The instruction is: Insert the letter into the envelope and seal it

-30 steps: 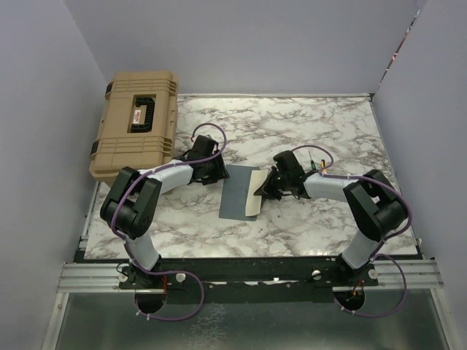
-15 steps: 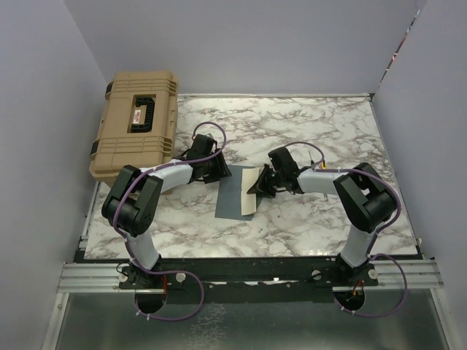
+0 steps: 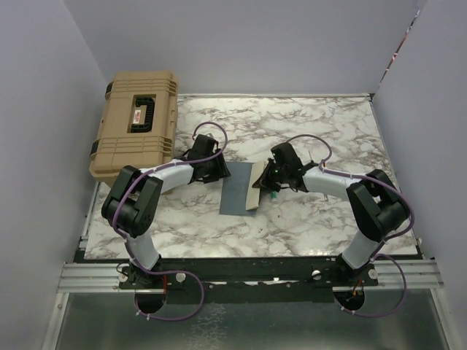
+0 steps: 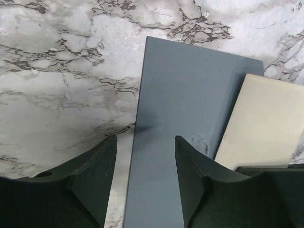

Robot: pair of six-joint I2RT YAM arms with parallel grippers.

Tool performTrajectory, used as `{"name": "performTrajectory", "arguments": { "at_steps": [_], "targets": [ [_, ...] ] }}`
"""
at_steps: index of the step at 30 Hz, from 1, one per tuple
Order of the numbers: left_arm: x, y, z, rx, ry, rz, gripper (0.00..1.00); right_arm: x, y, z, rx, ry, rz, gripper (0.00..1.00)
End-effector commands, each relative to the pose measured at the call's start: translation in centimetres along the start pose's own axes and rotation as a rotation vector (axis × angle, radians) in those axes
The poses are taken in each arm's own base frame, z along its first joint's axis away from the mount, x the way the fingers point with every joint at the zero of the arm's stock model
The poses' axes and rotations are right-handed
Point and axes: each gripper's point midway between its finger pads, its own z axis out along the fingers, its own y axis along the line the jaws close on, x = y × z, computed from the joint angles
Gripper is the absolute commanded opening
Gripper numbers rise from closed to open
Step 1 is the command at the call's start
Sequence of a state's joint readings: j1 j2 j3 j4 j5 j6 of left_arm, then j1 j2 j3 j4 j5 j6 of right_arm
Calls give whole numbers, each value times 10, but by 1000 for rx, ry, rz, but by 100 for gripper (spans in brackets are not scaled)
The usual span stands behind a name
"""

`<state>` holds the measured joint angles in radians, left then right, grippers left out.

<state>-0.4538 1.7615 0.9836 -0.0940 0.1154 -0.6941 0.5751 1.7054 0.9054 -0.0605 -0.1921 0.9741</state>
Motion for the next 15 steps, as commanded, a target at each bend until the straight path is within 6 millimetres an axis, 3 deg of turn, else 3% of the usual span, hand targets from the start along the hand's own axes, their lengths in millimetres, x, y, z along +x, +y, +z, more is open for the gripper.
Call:
{"name": "performTrajectory", "arguments": {
  "at_steps": [1,15],
  "targets": [
    [13,30,-3,-125,38,23,55,-5,-7,-5,81,-23,-18,1],
    [30,27,1,-86,106,12,55,16,-8,7,69,106,15,1]
  ]
}}
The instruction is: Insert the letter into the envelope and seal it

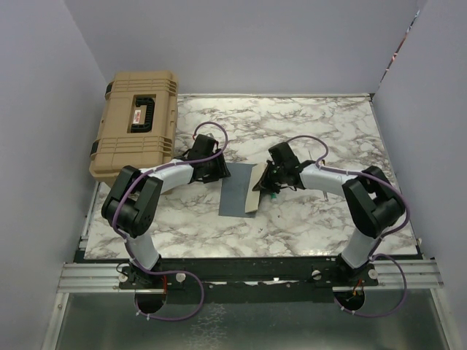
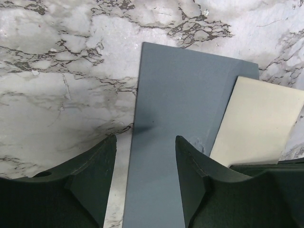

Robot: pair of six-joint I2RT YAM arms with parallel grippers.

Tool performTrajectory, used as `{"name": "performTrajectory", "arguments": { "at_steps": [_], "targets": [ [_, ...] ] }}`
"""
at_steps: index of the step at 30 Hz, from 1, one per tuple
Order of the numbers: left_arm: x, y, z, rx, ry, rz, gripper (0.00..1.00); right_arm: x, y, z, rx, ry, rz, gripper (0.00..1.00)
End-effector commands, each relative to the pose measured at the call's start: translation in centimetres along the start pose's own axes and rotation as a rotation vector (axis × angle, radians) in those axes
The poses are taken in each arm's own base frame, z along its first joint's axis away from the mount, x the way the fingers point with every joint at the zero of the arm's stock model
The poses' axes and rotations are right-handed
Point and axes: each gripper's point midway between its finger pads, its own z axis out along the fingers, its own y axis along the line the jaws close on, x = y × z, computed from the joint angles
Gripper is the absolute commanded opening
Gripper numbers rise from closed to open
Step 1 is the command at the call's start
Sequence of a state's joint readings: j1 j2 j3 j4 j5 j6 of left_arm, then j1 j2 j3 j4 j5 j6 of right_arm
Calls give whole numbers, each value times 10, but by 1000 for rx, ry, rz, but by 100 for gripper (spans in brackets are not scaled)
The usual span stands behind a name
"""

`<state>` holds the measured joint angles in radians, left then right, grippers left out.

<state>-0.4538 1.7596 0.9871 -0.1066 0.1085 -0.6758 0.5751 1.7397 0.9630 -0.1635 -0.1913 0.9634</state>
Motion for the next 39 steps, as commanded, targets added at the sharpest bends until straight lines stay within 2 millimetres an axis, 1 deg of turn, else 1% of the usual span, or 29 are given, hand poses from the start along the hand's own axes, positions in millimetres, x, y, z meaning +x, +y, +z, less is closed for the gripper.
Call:
{"name": "performTrajectory", "arguments": {
  "at_steps": [1,8,19,27,33,36,39],
  "targets": [
    [31,24,3,-72,109,-9,55,14,-1,7,-1,70,12,1],
    [37,26,4,-70,120,-15,55,20,0,14,-18,109,19,1],
    [40,20,8,-31,141,-6,55,25,6,22,-53,152,-3,1],
    [40,19,7,-27,139,-4,55,23,9,23,-67,151,-14,1],
    [33,16,5,-19,123,15,56,20,14,22,-96,137,-35,1],
    [31,14,5,-15,118,18,56,19,15,21,-98,125,-27,1],
    [25,17,3,-35,89,35,56,16,13,19,-85,102,-9,1]
  ]
}}
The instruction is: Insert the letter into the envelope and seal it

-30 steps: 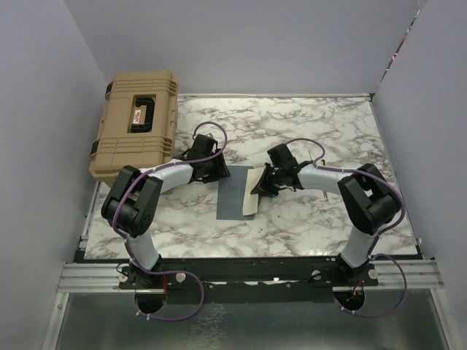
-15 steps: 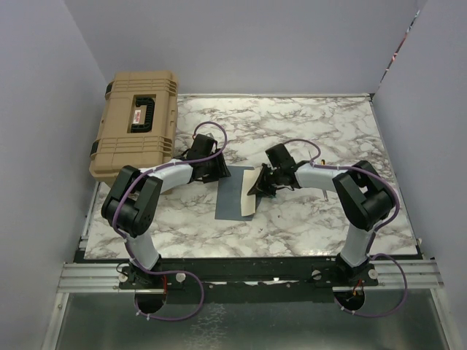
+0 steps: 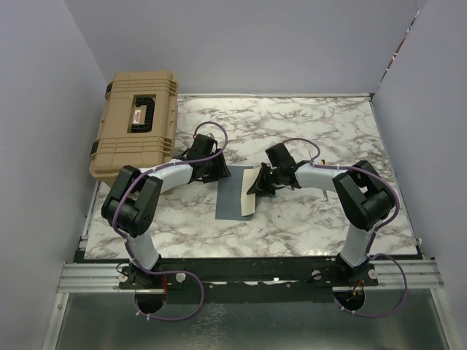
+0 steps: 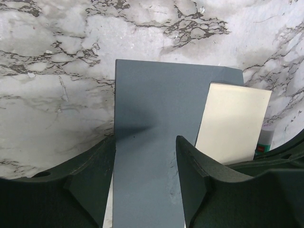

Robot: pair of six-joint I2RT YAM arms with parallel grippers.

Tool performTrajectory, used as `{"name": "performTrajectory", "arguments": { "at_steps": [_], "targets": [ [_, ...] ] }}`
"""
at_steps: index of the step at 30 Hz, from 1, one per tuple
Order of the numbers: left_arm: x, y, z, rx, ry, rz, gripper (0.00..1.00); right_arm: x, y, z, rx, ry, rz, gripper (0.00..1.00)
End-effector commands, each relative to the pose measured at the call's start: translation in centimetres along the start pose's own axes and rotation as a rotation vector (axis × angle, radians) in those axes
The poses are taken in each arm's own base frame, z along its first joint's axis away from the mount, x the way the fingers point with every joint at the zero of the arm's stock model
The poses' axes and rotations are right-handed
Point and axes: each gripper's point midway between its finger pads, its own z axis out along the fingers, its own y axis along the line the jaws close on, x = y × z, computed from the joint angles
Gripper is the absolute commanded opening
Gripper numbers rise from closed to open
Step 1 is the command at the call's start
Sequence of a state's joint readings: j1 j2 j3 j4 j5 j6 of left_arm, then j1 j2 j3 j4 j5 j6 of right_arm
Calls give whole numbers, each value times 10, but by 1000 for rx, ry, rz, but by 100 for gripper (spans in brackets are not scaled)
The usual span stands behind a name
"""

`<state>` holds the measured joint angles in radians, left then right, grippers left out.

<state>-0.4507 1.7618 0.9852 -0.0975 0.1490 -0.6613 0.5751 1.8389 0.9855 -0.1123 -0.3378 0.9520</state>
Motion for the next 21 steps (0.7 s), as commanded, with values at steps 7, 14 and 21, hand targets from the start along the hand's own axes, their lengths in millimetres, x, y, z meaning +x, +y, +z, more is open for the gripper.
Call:
{"name": "performTrajectory", "arguments": {
  "at_steps": [7,14,21],
  "targets": [
    [-22,9,-16,-83,-76,98,56,-11,6,-5,-5,-74,19,1],
    [-26,-14,-27,39,-115,143,53,-17,13,-9,-36,-120,16,1],
    [5,-13,-13,101,-27,90,40,-17,12,-9,-16,-104,10,1]
  ]
}}
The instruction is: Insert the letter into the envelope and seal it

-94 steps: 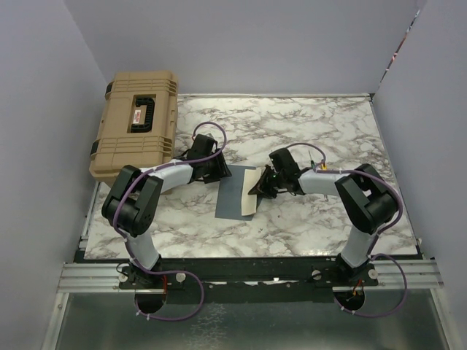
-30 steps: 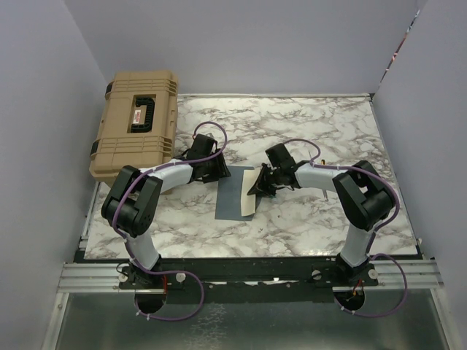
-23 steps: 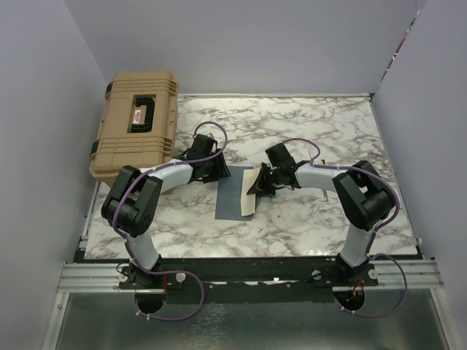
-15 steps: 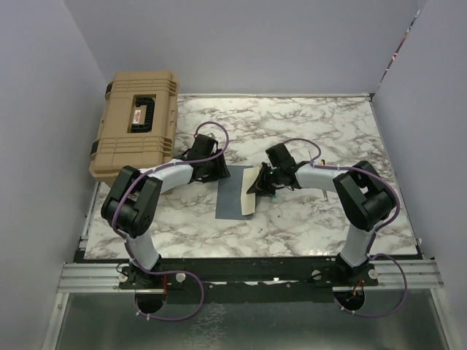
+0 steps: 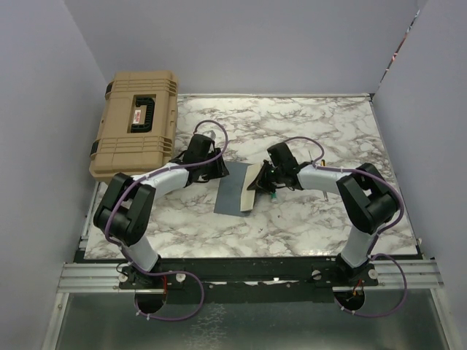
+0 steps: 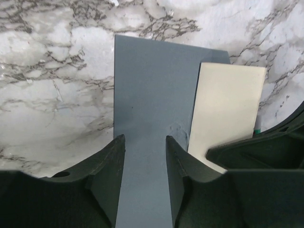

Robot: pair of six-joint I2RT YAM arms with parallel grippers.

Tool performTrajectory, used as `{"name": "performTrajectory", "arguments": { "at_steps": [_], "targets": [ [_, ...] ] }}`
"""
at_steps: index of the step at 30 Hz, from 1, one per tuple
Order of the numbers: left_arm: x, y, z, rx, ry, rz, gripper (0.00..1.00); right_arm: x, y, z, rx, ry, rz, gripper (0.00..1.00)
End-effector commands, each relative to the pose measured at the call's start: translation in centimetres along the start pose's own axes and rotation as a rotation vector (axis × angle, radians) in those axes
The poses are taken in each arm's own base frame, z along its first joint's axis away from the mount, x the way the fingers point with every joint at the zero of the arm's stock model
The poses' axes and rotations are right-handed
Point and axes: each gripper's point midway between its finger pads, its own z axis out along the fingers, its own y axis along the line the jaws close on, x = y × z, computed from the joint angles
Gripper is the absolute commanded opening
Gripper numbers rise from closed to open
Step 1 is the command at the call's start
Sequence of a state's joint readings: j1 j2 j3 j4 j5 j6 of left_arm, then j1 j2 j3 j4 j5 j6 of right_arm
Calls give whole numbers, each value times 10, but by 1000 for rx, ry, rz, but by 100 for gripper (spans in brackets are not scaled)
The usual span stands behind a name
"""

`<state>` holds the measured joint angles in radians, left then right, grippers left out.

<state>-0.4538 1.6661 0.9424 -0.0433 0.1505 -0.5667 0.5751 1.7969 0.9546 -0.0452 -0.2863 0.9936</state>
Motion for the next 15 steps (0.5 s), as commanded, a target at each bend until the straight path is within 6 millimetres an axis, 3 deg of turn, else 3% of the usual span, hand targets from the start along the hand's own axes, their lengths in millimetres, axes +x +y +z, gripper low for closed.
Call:
{"name": "performTrajectory", "arguments": {
  "at_steps": [1,7,15],
  "targets": [
    [26,4,9,22,72,-36,38,-2,1,-2,28,-10,0,1],
    [56,34,17,-98,158,-78,28,5,-8,-3,80,23,56,1],
    [61,41,21,-134,162,-105,23,16,-8,-1,68,91,112,1]
  ]
}}
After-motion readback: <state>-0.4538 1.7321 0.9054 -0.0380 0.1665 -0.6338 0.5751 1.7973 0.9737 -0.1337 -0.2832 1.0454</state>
